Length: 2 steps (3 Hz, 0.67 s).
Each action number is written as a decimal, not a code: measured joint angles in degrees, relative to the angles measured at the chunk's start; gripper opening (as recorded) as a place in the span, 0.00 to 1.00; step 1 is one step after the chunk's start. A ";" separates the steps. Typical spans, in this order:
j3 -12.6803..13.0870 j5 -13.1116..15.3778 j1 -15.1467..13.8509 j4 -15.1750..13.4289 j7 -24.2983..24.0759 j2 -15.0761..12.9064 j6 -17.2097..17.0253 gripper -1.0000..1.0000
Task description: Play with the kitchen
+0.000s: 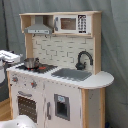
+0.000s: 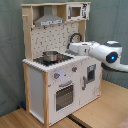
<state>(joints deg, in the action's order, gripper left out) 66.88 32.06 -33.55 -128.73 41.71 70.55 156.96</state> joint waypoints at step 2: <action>-6.90 0.00 -0.07 -0.27 7.86 -3.93 4.57 1.00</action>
<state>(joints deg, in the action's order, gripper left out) 59.98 32.06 -33.61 -129.00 49.57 66.62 161.53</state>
